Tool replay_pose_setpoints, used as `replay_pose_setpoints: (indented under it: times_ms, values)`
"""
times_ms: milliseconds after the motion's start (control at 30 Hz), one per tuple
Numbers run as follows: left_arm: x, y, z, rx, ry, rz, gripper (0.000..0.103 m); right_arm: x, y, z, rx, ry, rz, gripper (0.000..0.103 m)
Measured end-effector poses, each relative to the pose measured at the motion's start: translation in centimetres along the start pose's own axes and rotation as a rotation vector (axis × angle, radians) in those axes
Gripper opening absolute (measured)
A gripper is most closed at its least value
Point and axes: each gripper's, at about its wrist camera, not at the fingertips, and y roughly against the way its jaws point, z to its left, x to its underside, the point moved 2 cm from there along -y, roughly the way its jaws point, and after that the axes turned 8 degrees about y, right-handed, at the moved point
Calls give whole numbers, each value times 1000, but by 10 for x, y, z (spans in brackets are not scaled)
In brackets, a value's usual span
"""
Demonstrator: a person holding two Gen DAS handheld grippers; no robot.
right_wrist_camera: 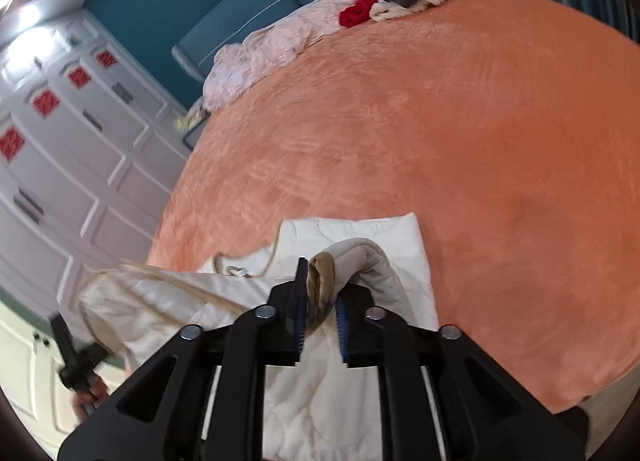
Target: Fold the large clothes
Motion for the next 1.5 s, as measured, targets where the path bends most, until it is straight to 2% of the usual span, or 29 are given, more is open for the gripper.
replay_pose_setpoints:
  times_ms: [67,133,167,200,267,333,400,500,600,667,800,867,900,933,967,1000,1033,1067,1100,1167,1233,1367,1500]
  values:
    - [-5,0,6,13,33,10,18,-2,7,2,-29,-24,-48,21]
    - [-8,11,13,57,61,4,19,-6,20,3,-51,-26,-109,36]
    - [-9,18,16,84,75,-5,23,-7,27,5,-44,-20,-146,53]
    - [-11,29,19,84,82,-43,28,-7,38,7,-30,-4,-195,62]
    - [-16,53,23,26,75,-187,60,-7,48,9,-23,27,-217,63]
    - [-23,75,29,50,84,-286,64,-5,46,10,4,54,-202,63]
    - [-28,72,31,48,89,-253,64,0,39,9,35,79,-172,64]
    - [-27,45,28,57,69,-143,65,7,22,5,66,79,-123,65]
    - [-20,-2,25,68,63,11,66,11,4,4,83,86,-89,74]
    - [-14,-25,23,83,75,80,66,14,-9,1,89,93,-55,74]
    - [-14,-51,23,80,113,110,66,11,-37,-3,114,116,4,74]
    - [-17,-57,20,109,127,115,64,8,-52,-6,136,125,24,74]
    - [-18,-60,18,109,126,121,61,8,-57,-7,144,125,30,74]
    - [-19,-62,14,96,115,118,50,7,-63,-8,155,123,38,74]
    - [-21,-63,12,81,99,113,39,7,-68,-9,158,120,44,73]
    - [-24,-64,8,70,80,107,31,7,-74,-9,150,117,55,63]
    - [-24,-63,8,67,69,104,17,8,-79,-9,135,120,71,56]
    - [-24,-63,7,67,62,100,11,8,-83,-8,134,128,83,34]
    - [-26,-59,5,74,57,85,9,8,-85,-6,134,145,92,8]
    - [-31,-52,1,76,43,49,6,4,-79,-1,118,155,62,5]
    - [-39,-38,-5,76,16,-10,6,-9,-60,6,111,153,-29,4]
    - [-60,-30,-12,81,19,-78,6,-35,-39,7,102,121,-137,4]
    - [-71,-59,-17,32,16,-70,6,-42,-62,3,150,122,-115,4]
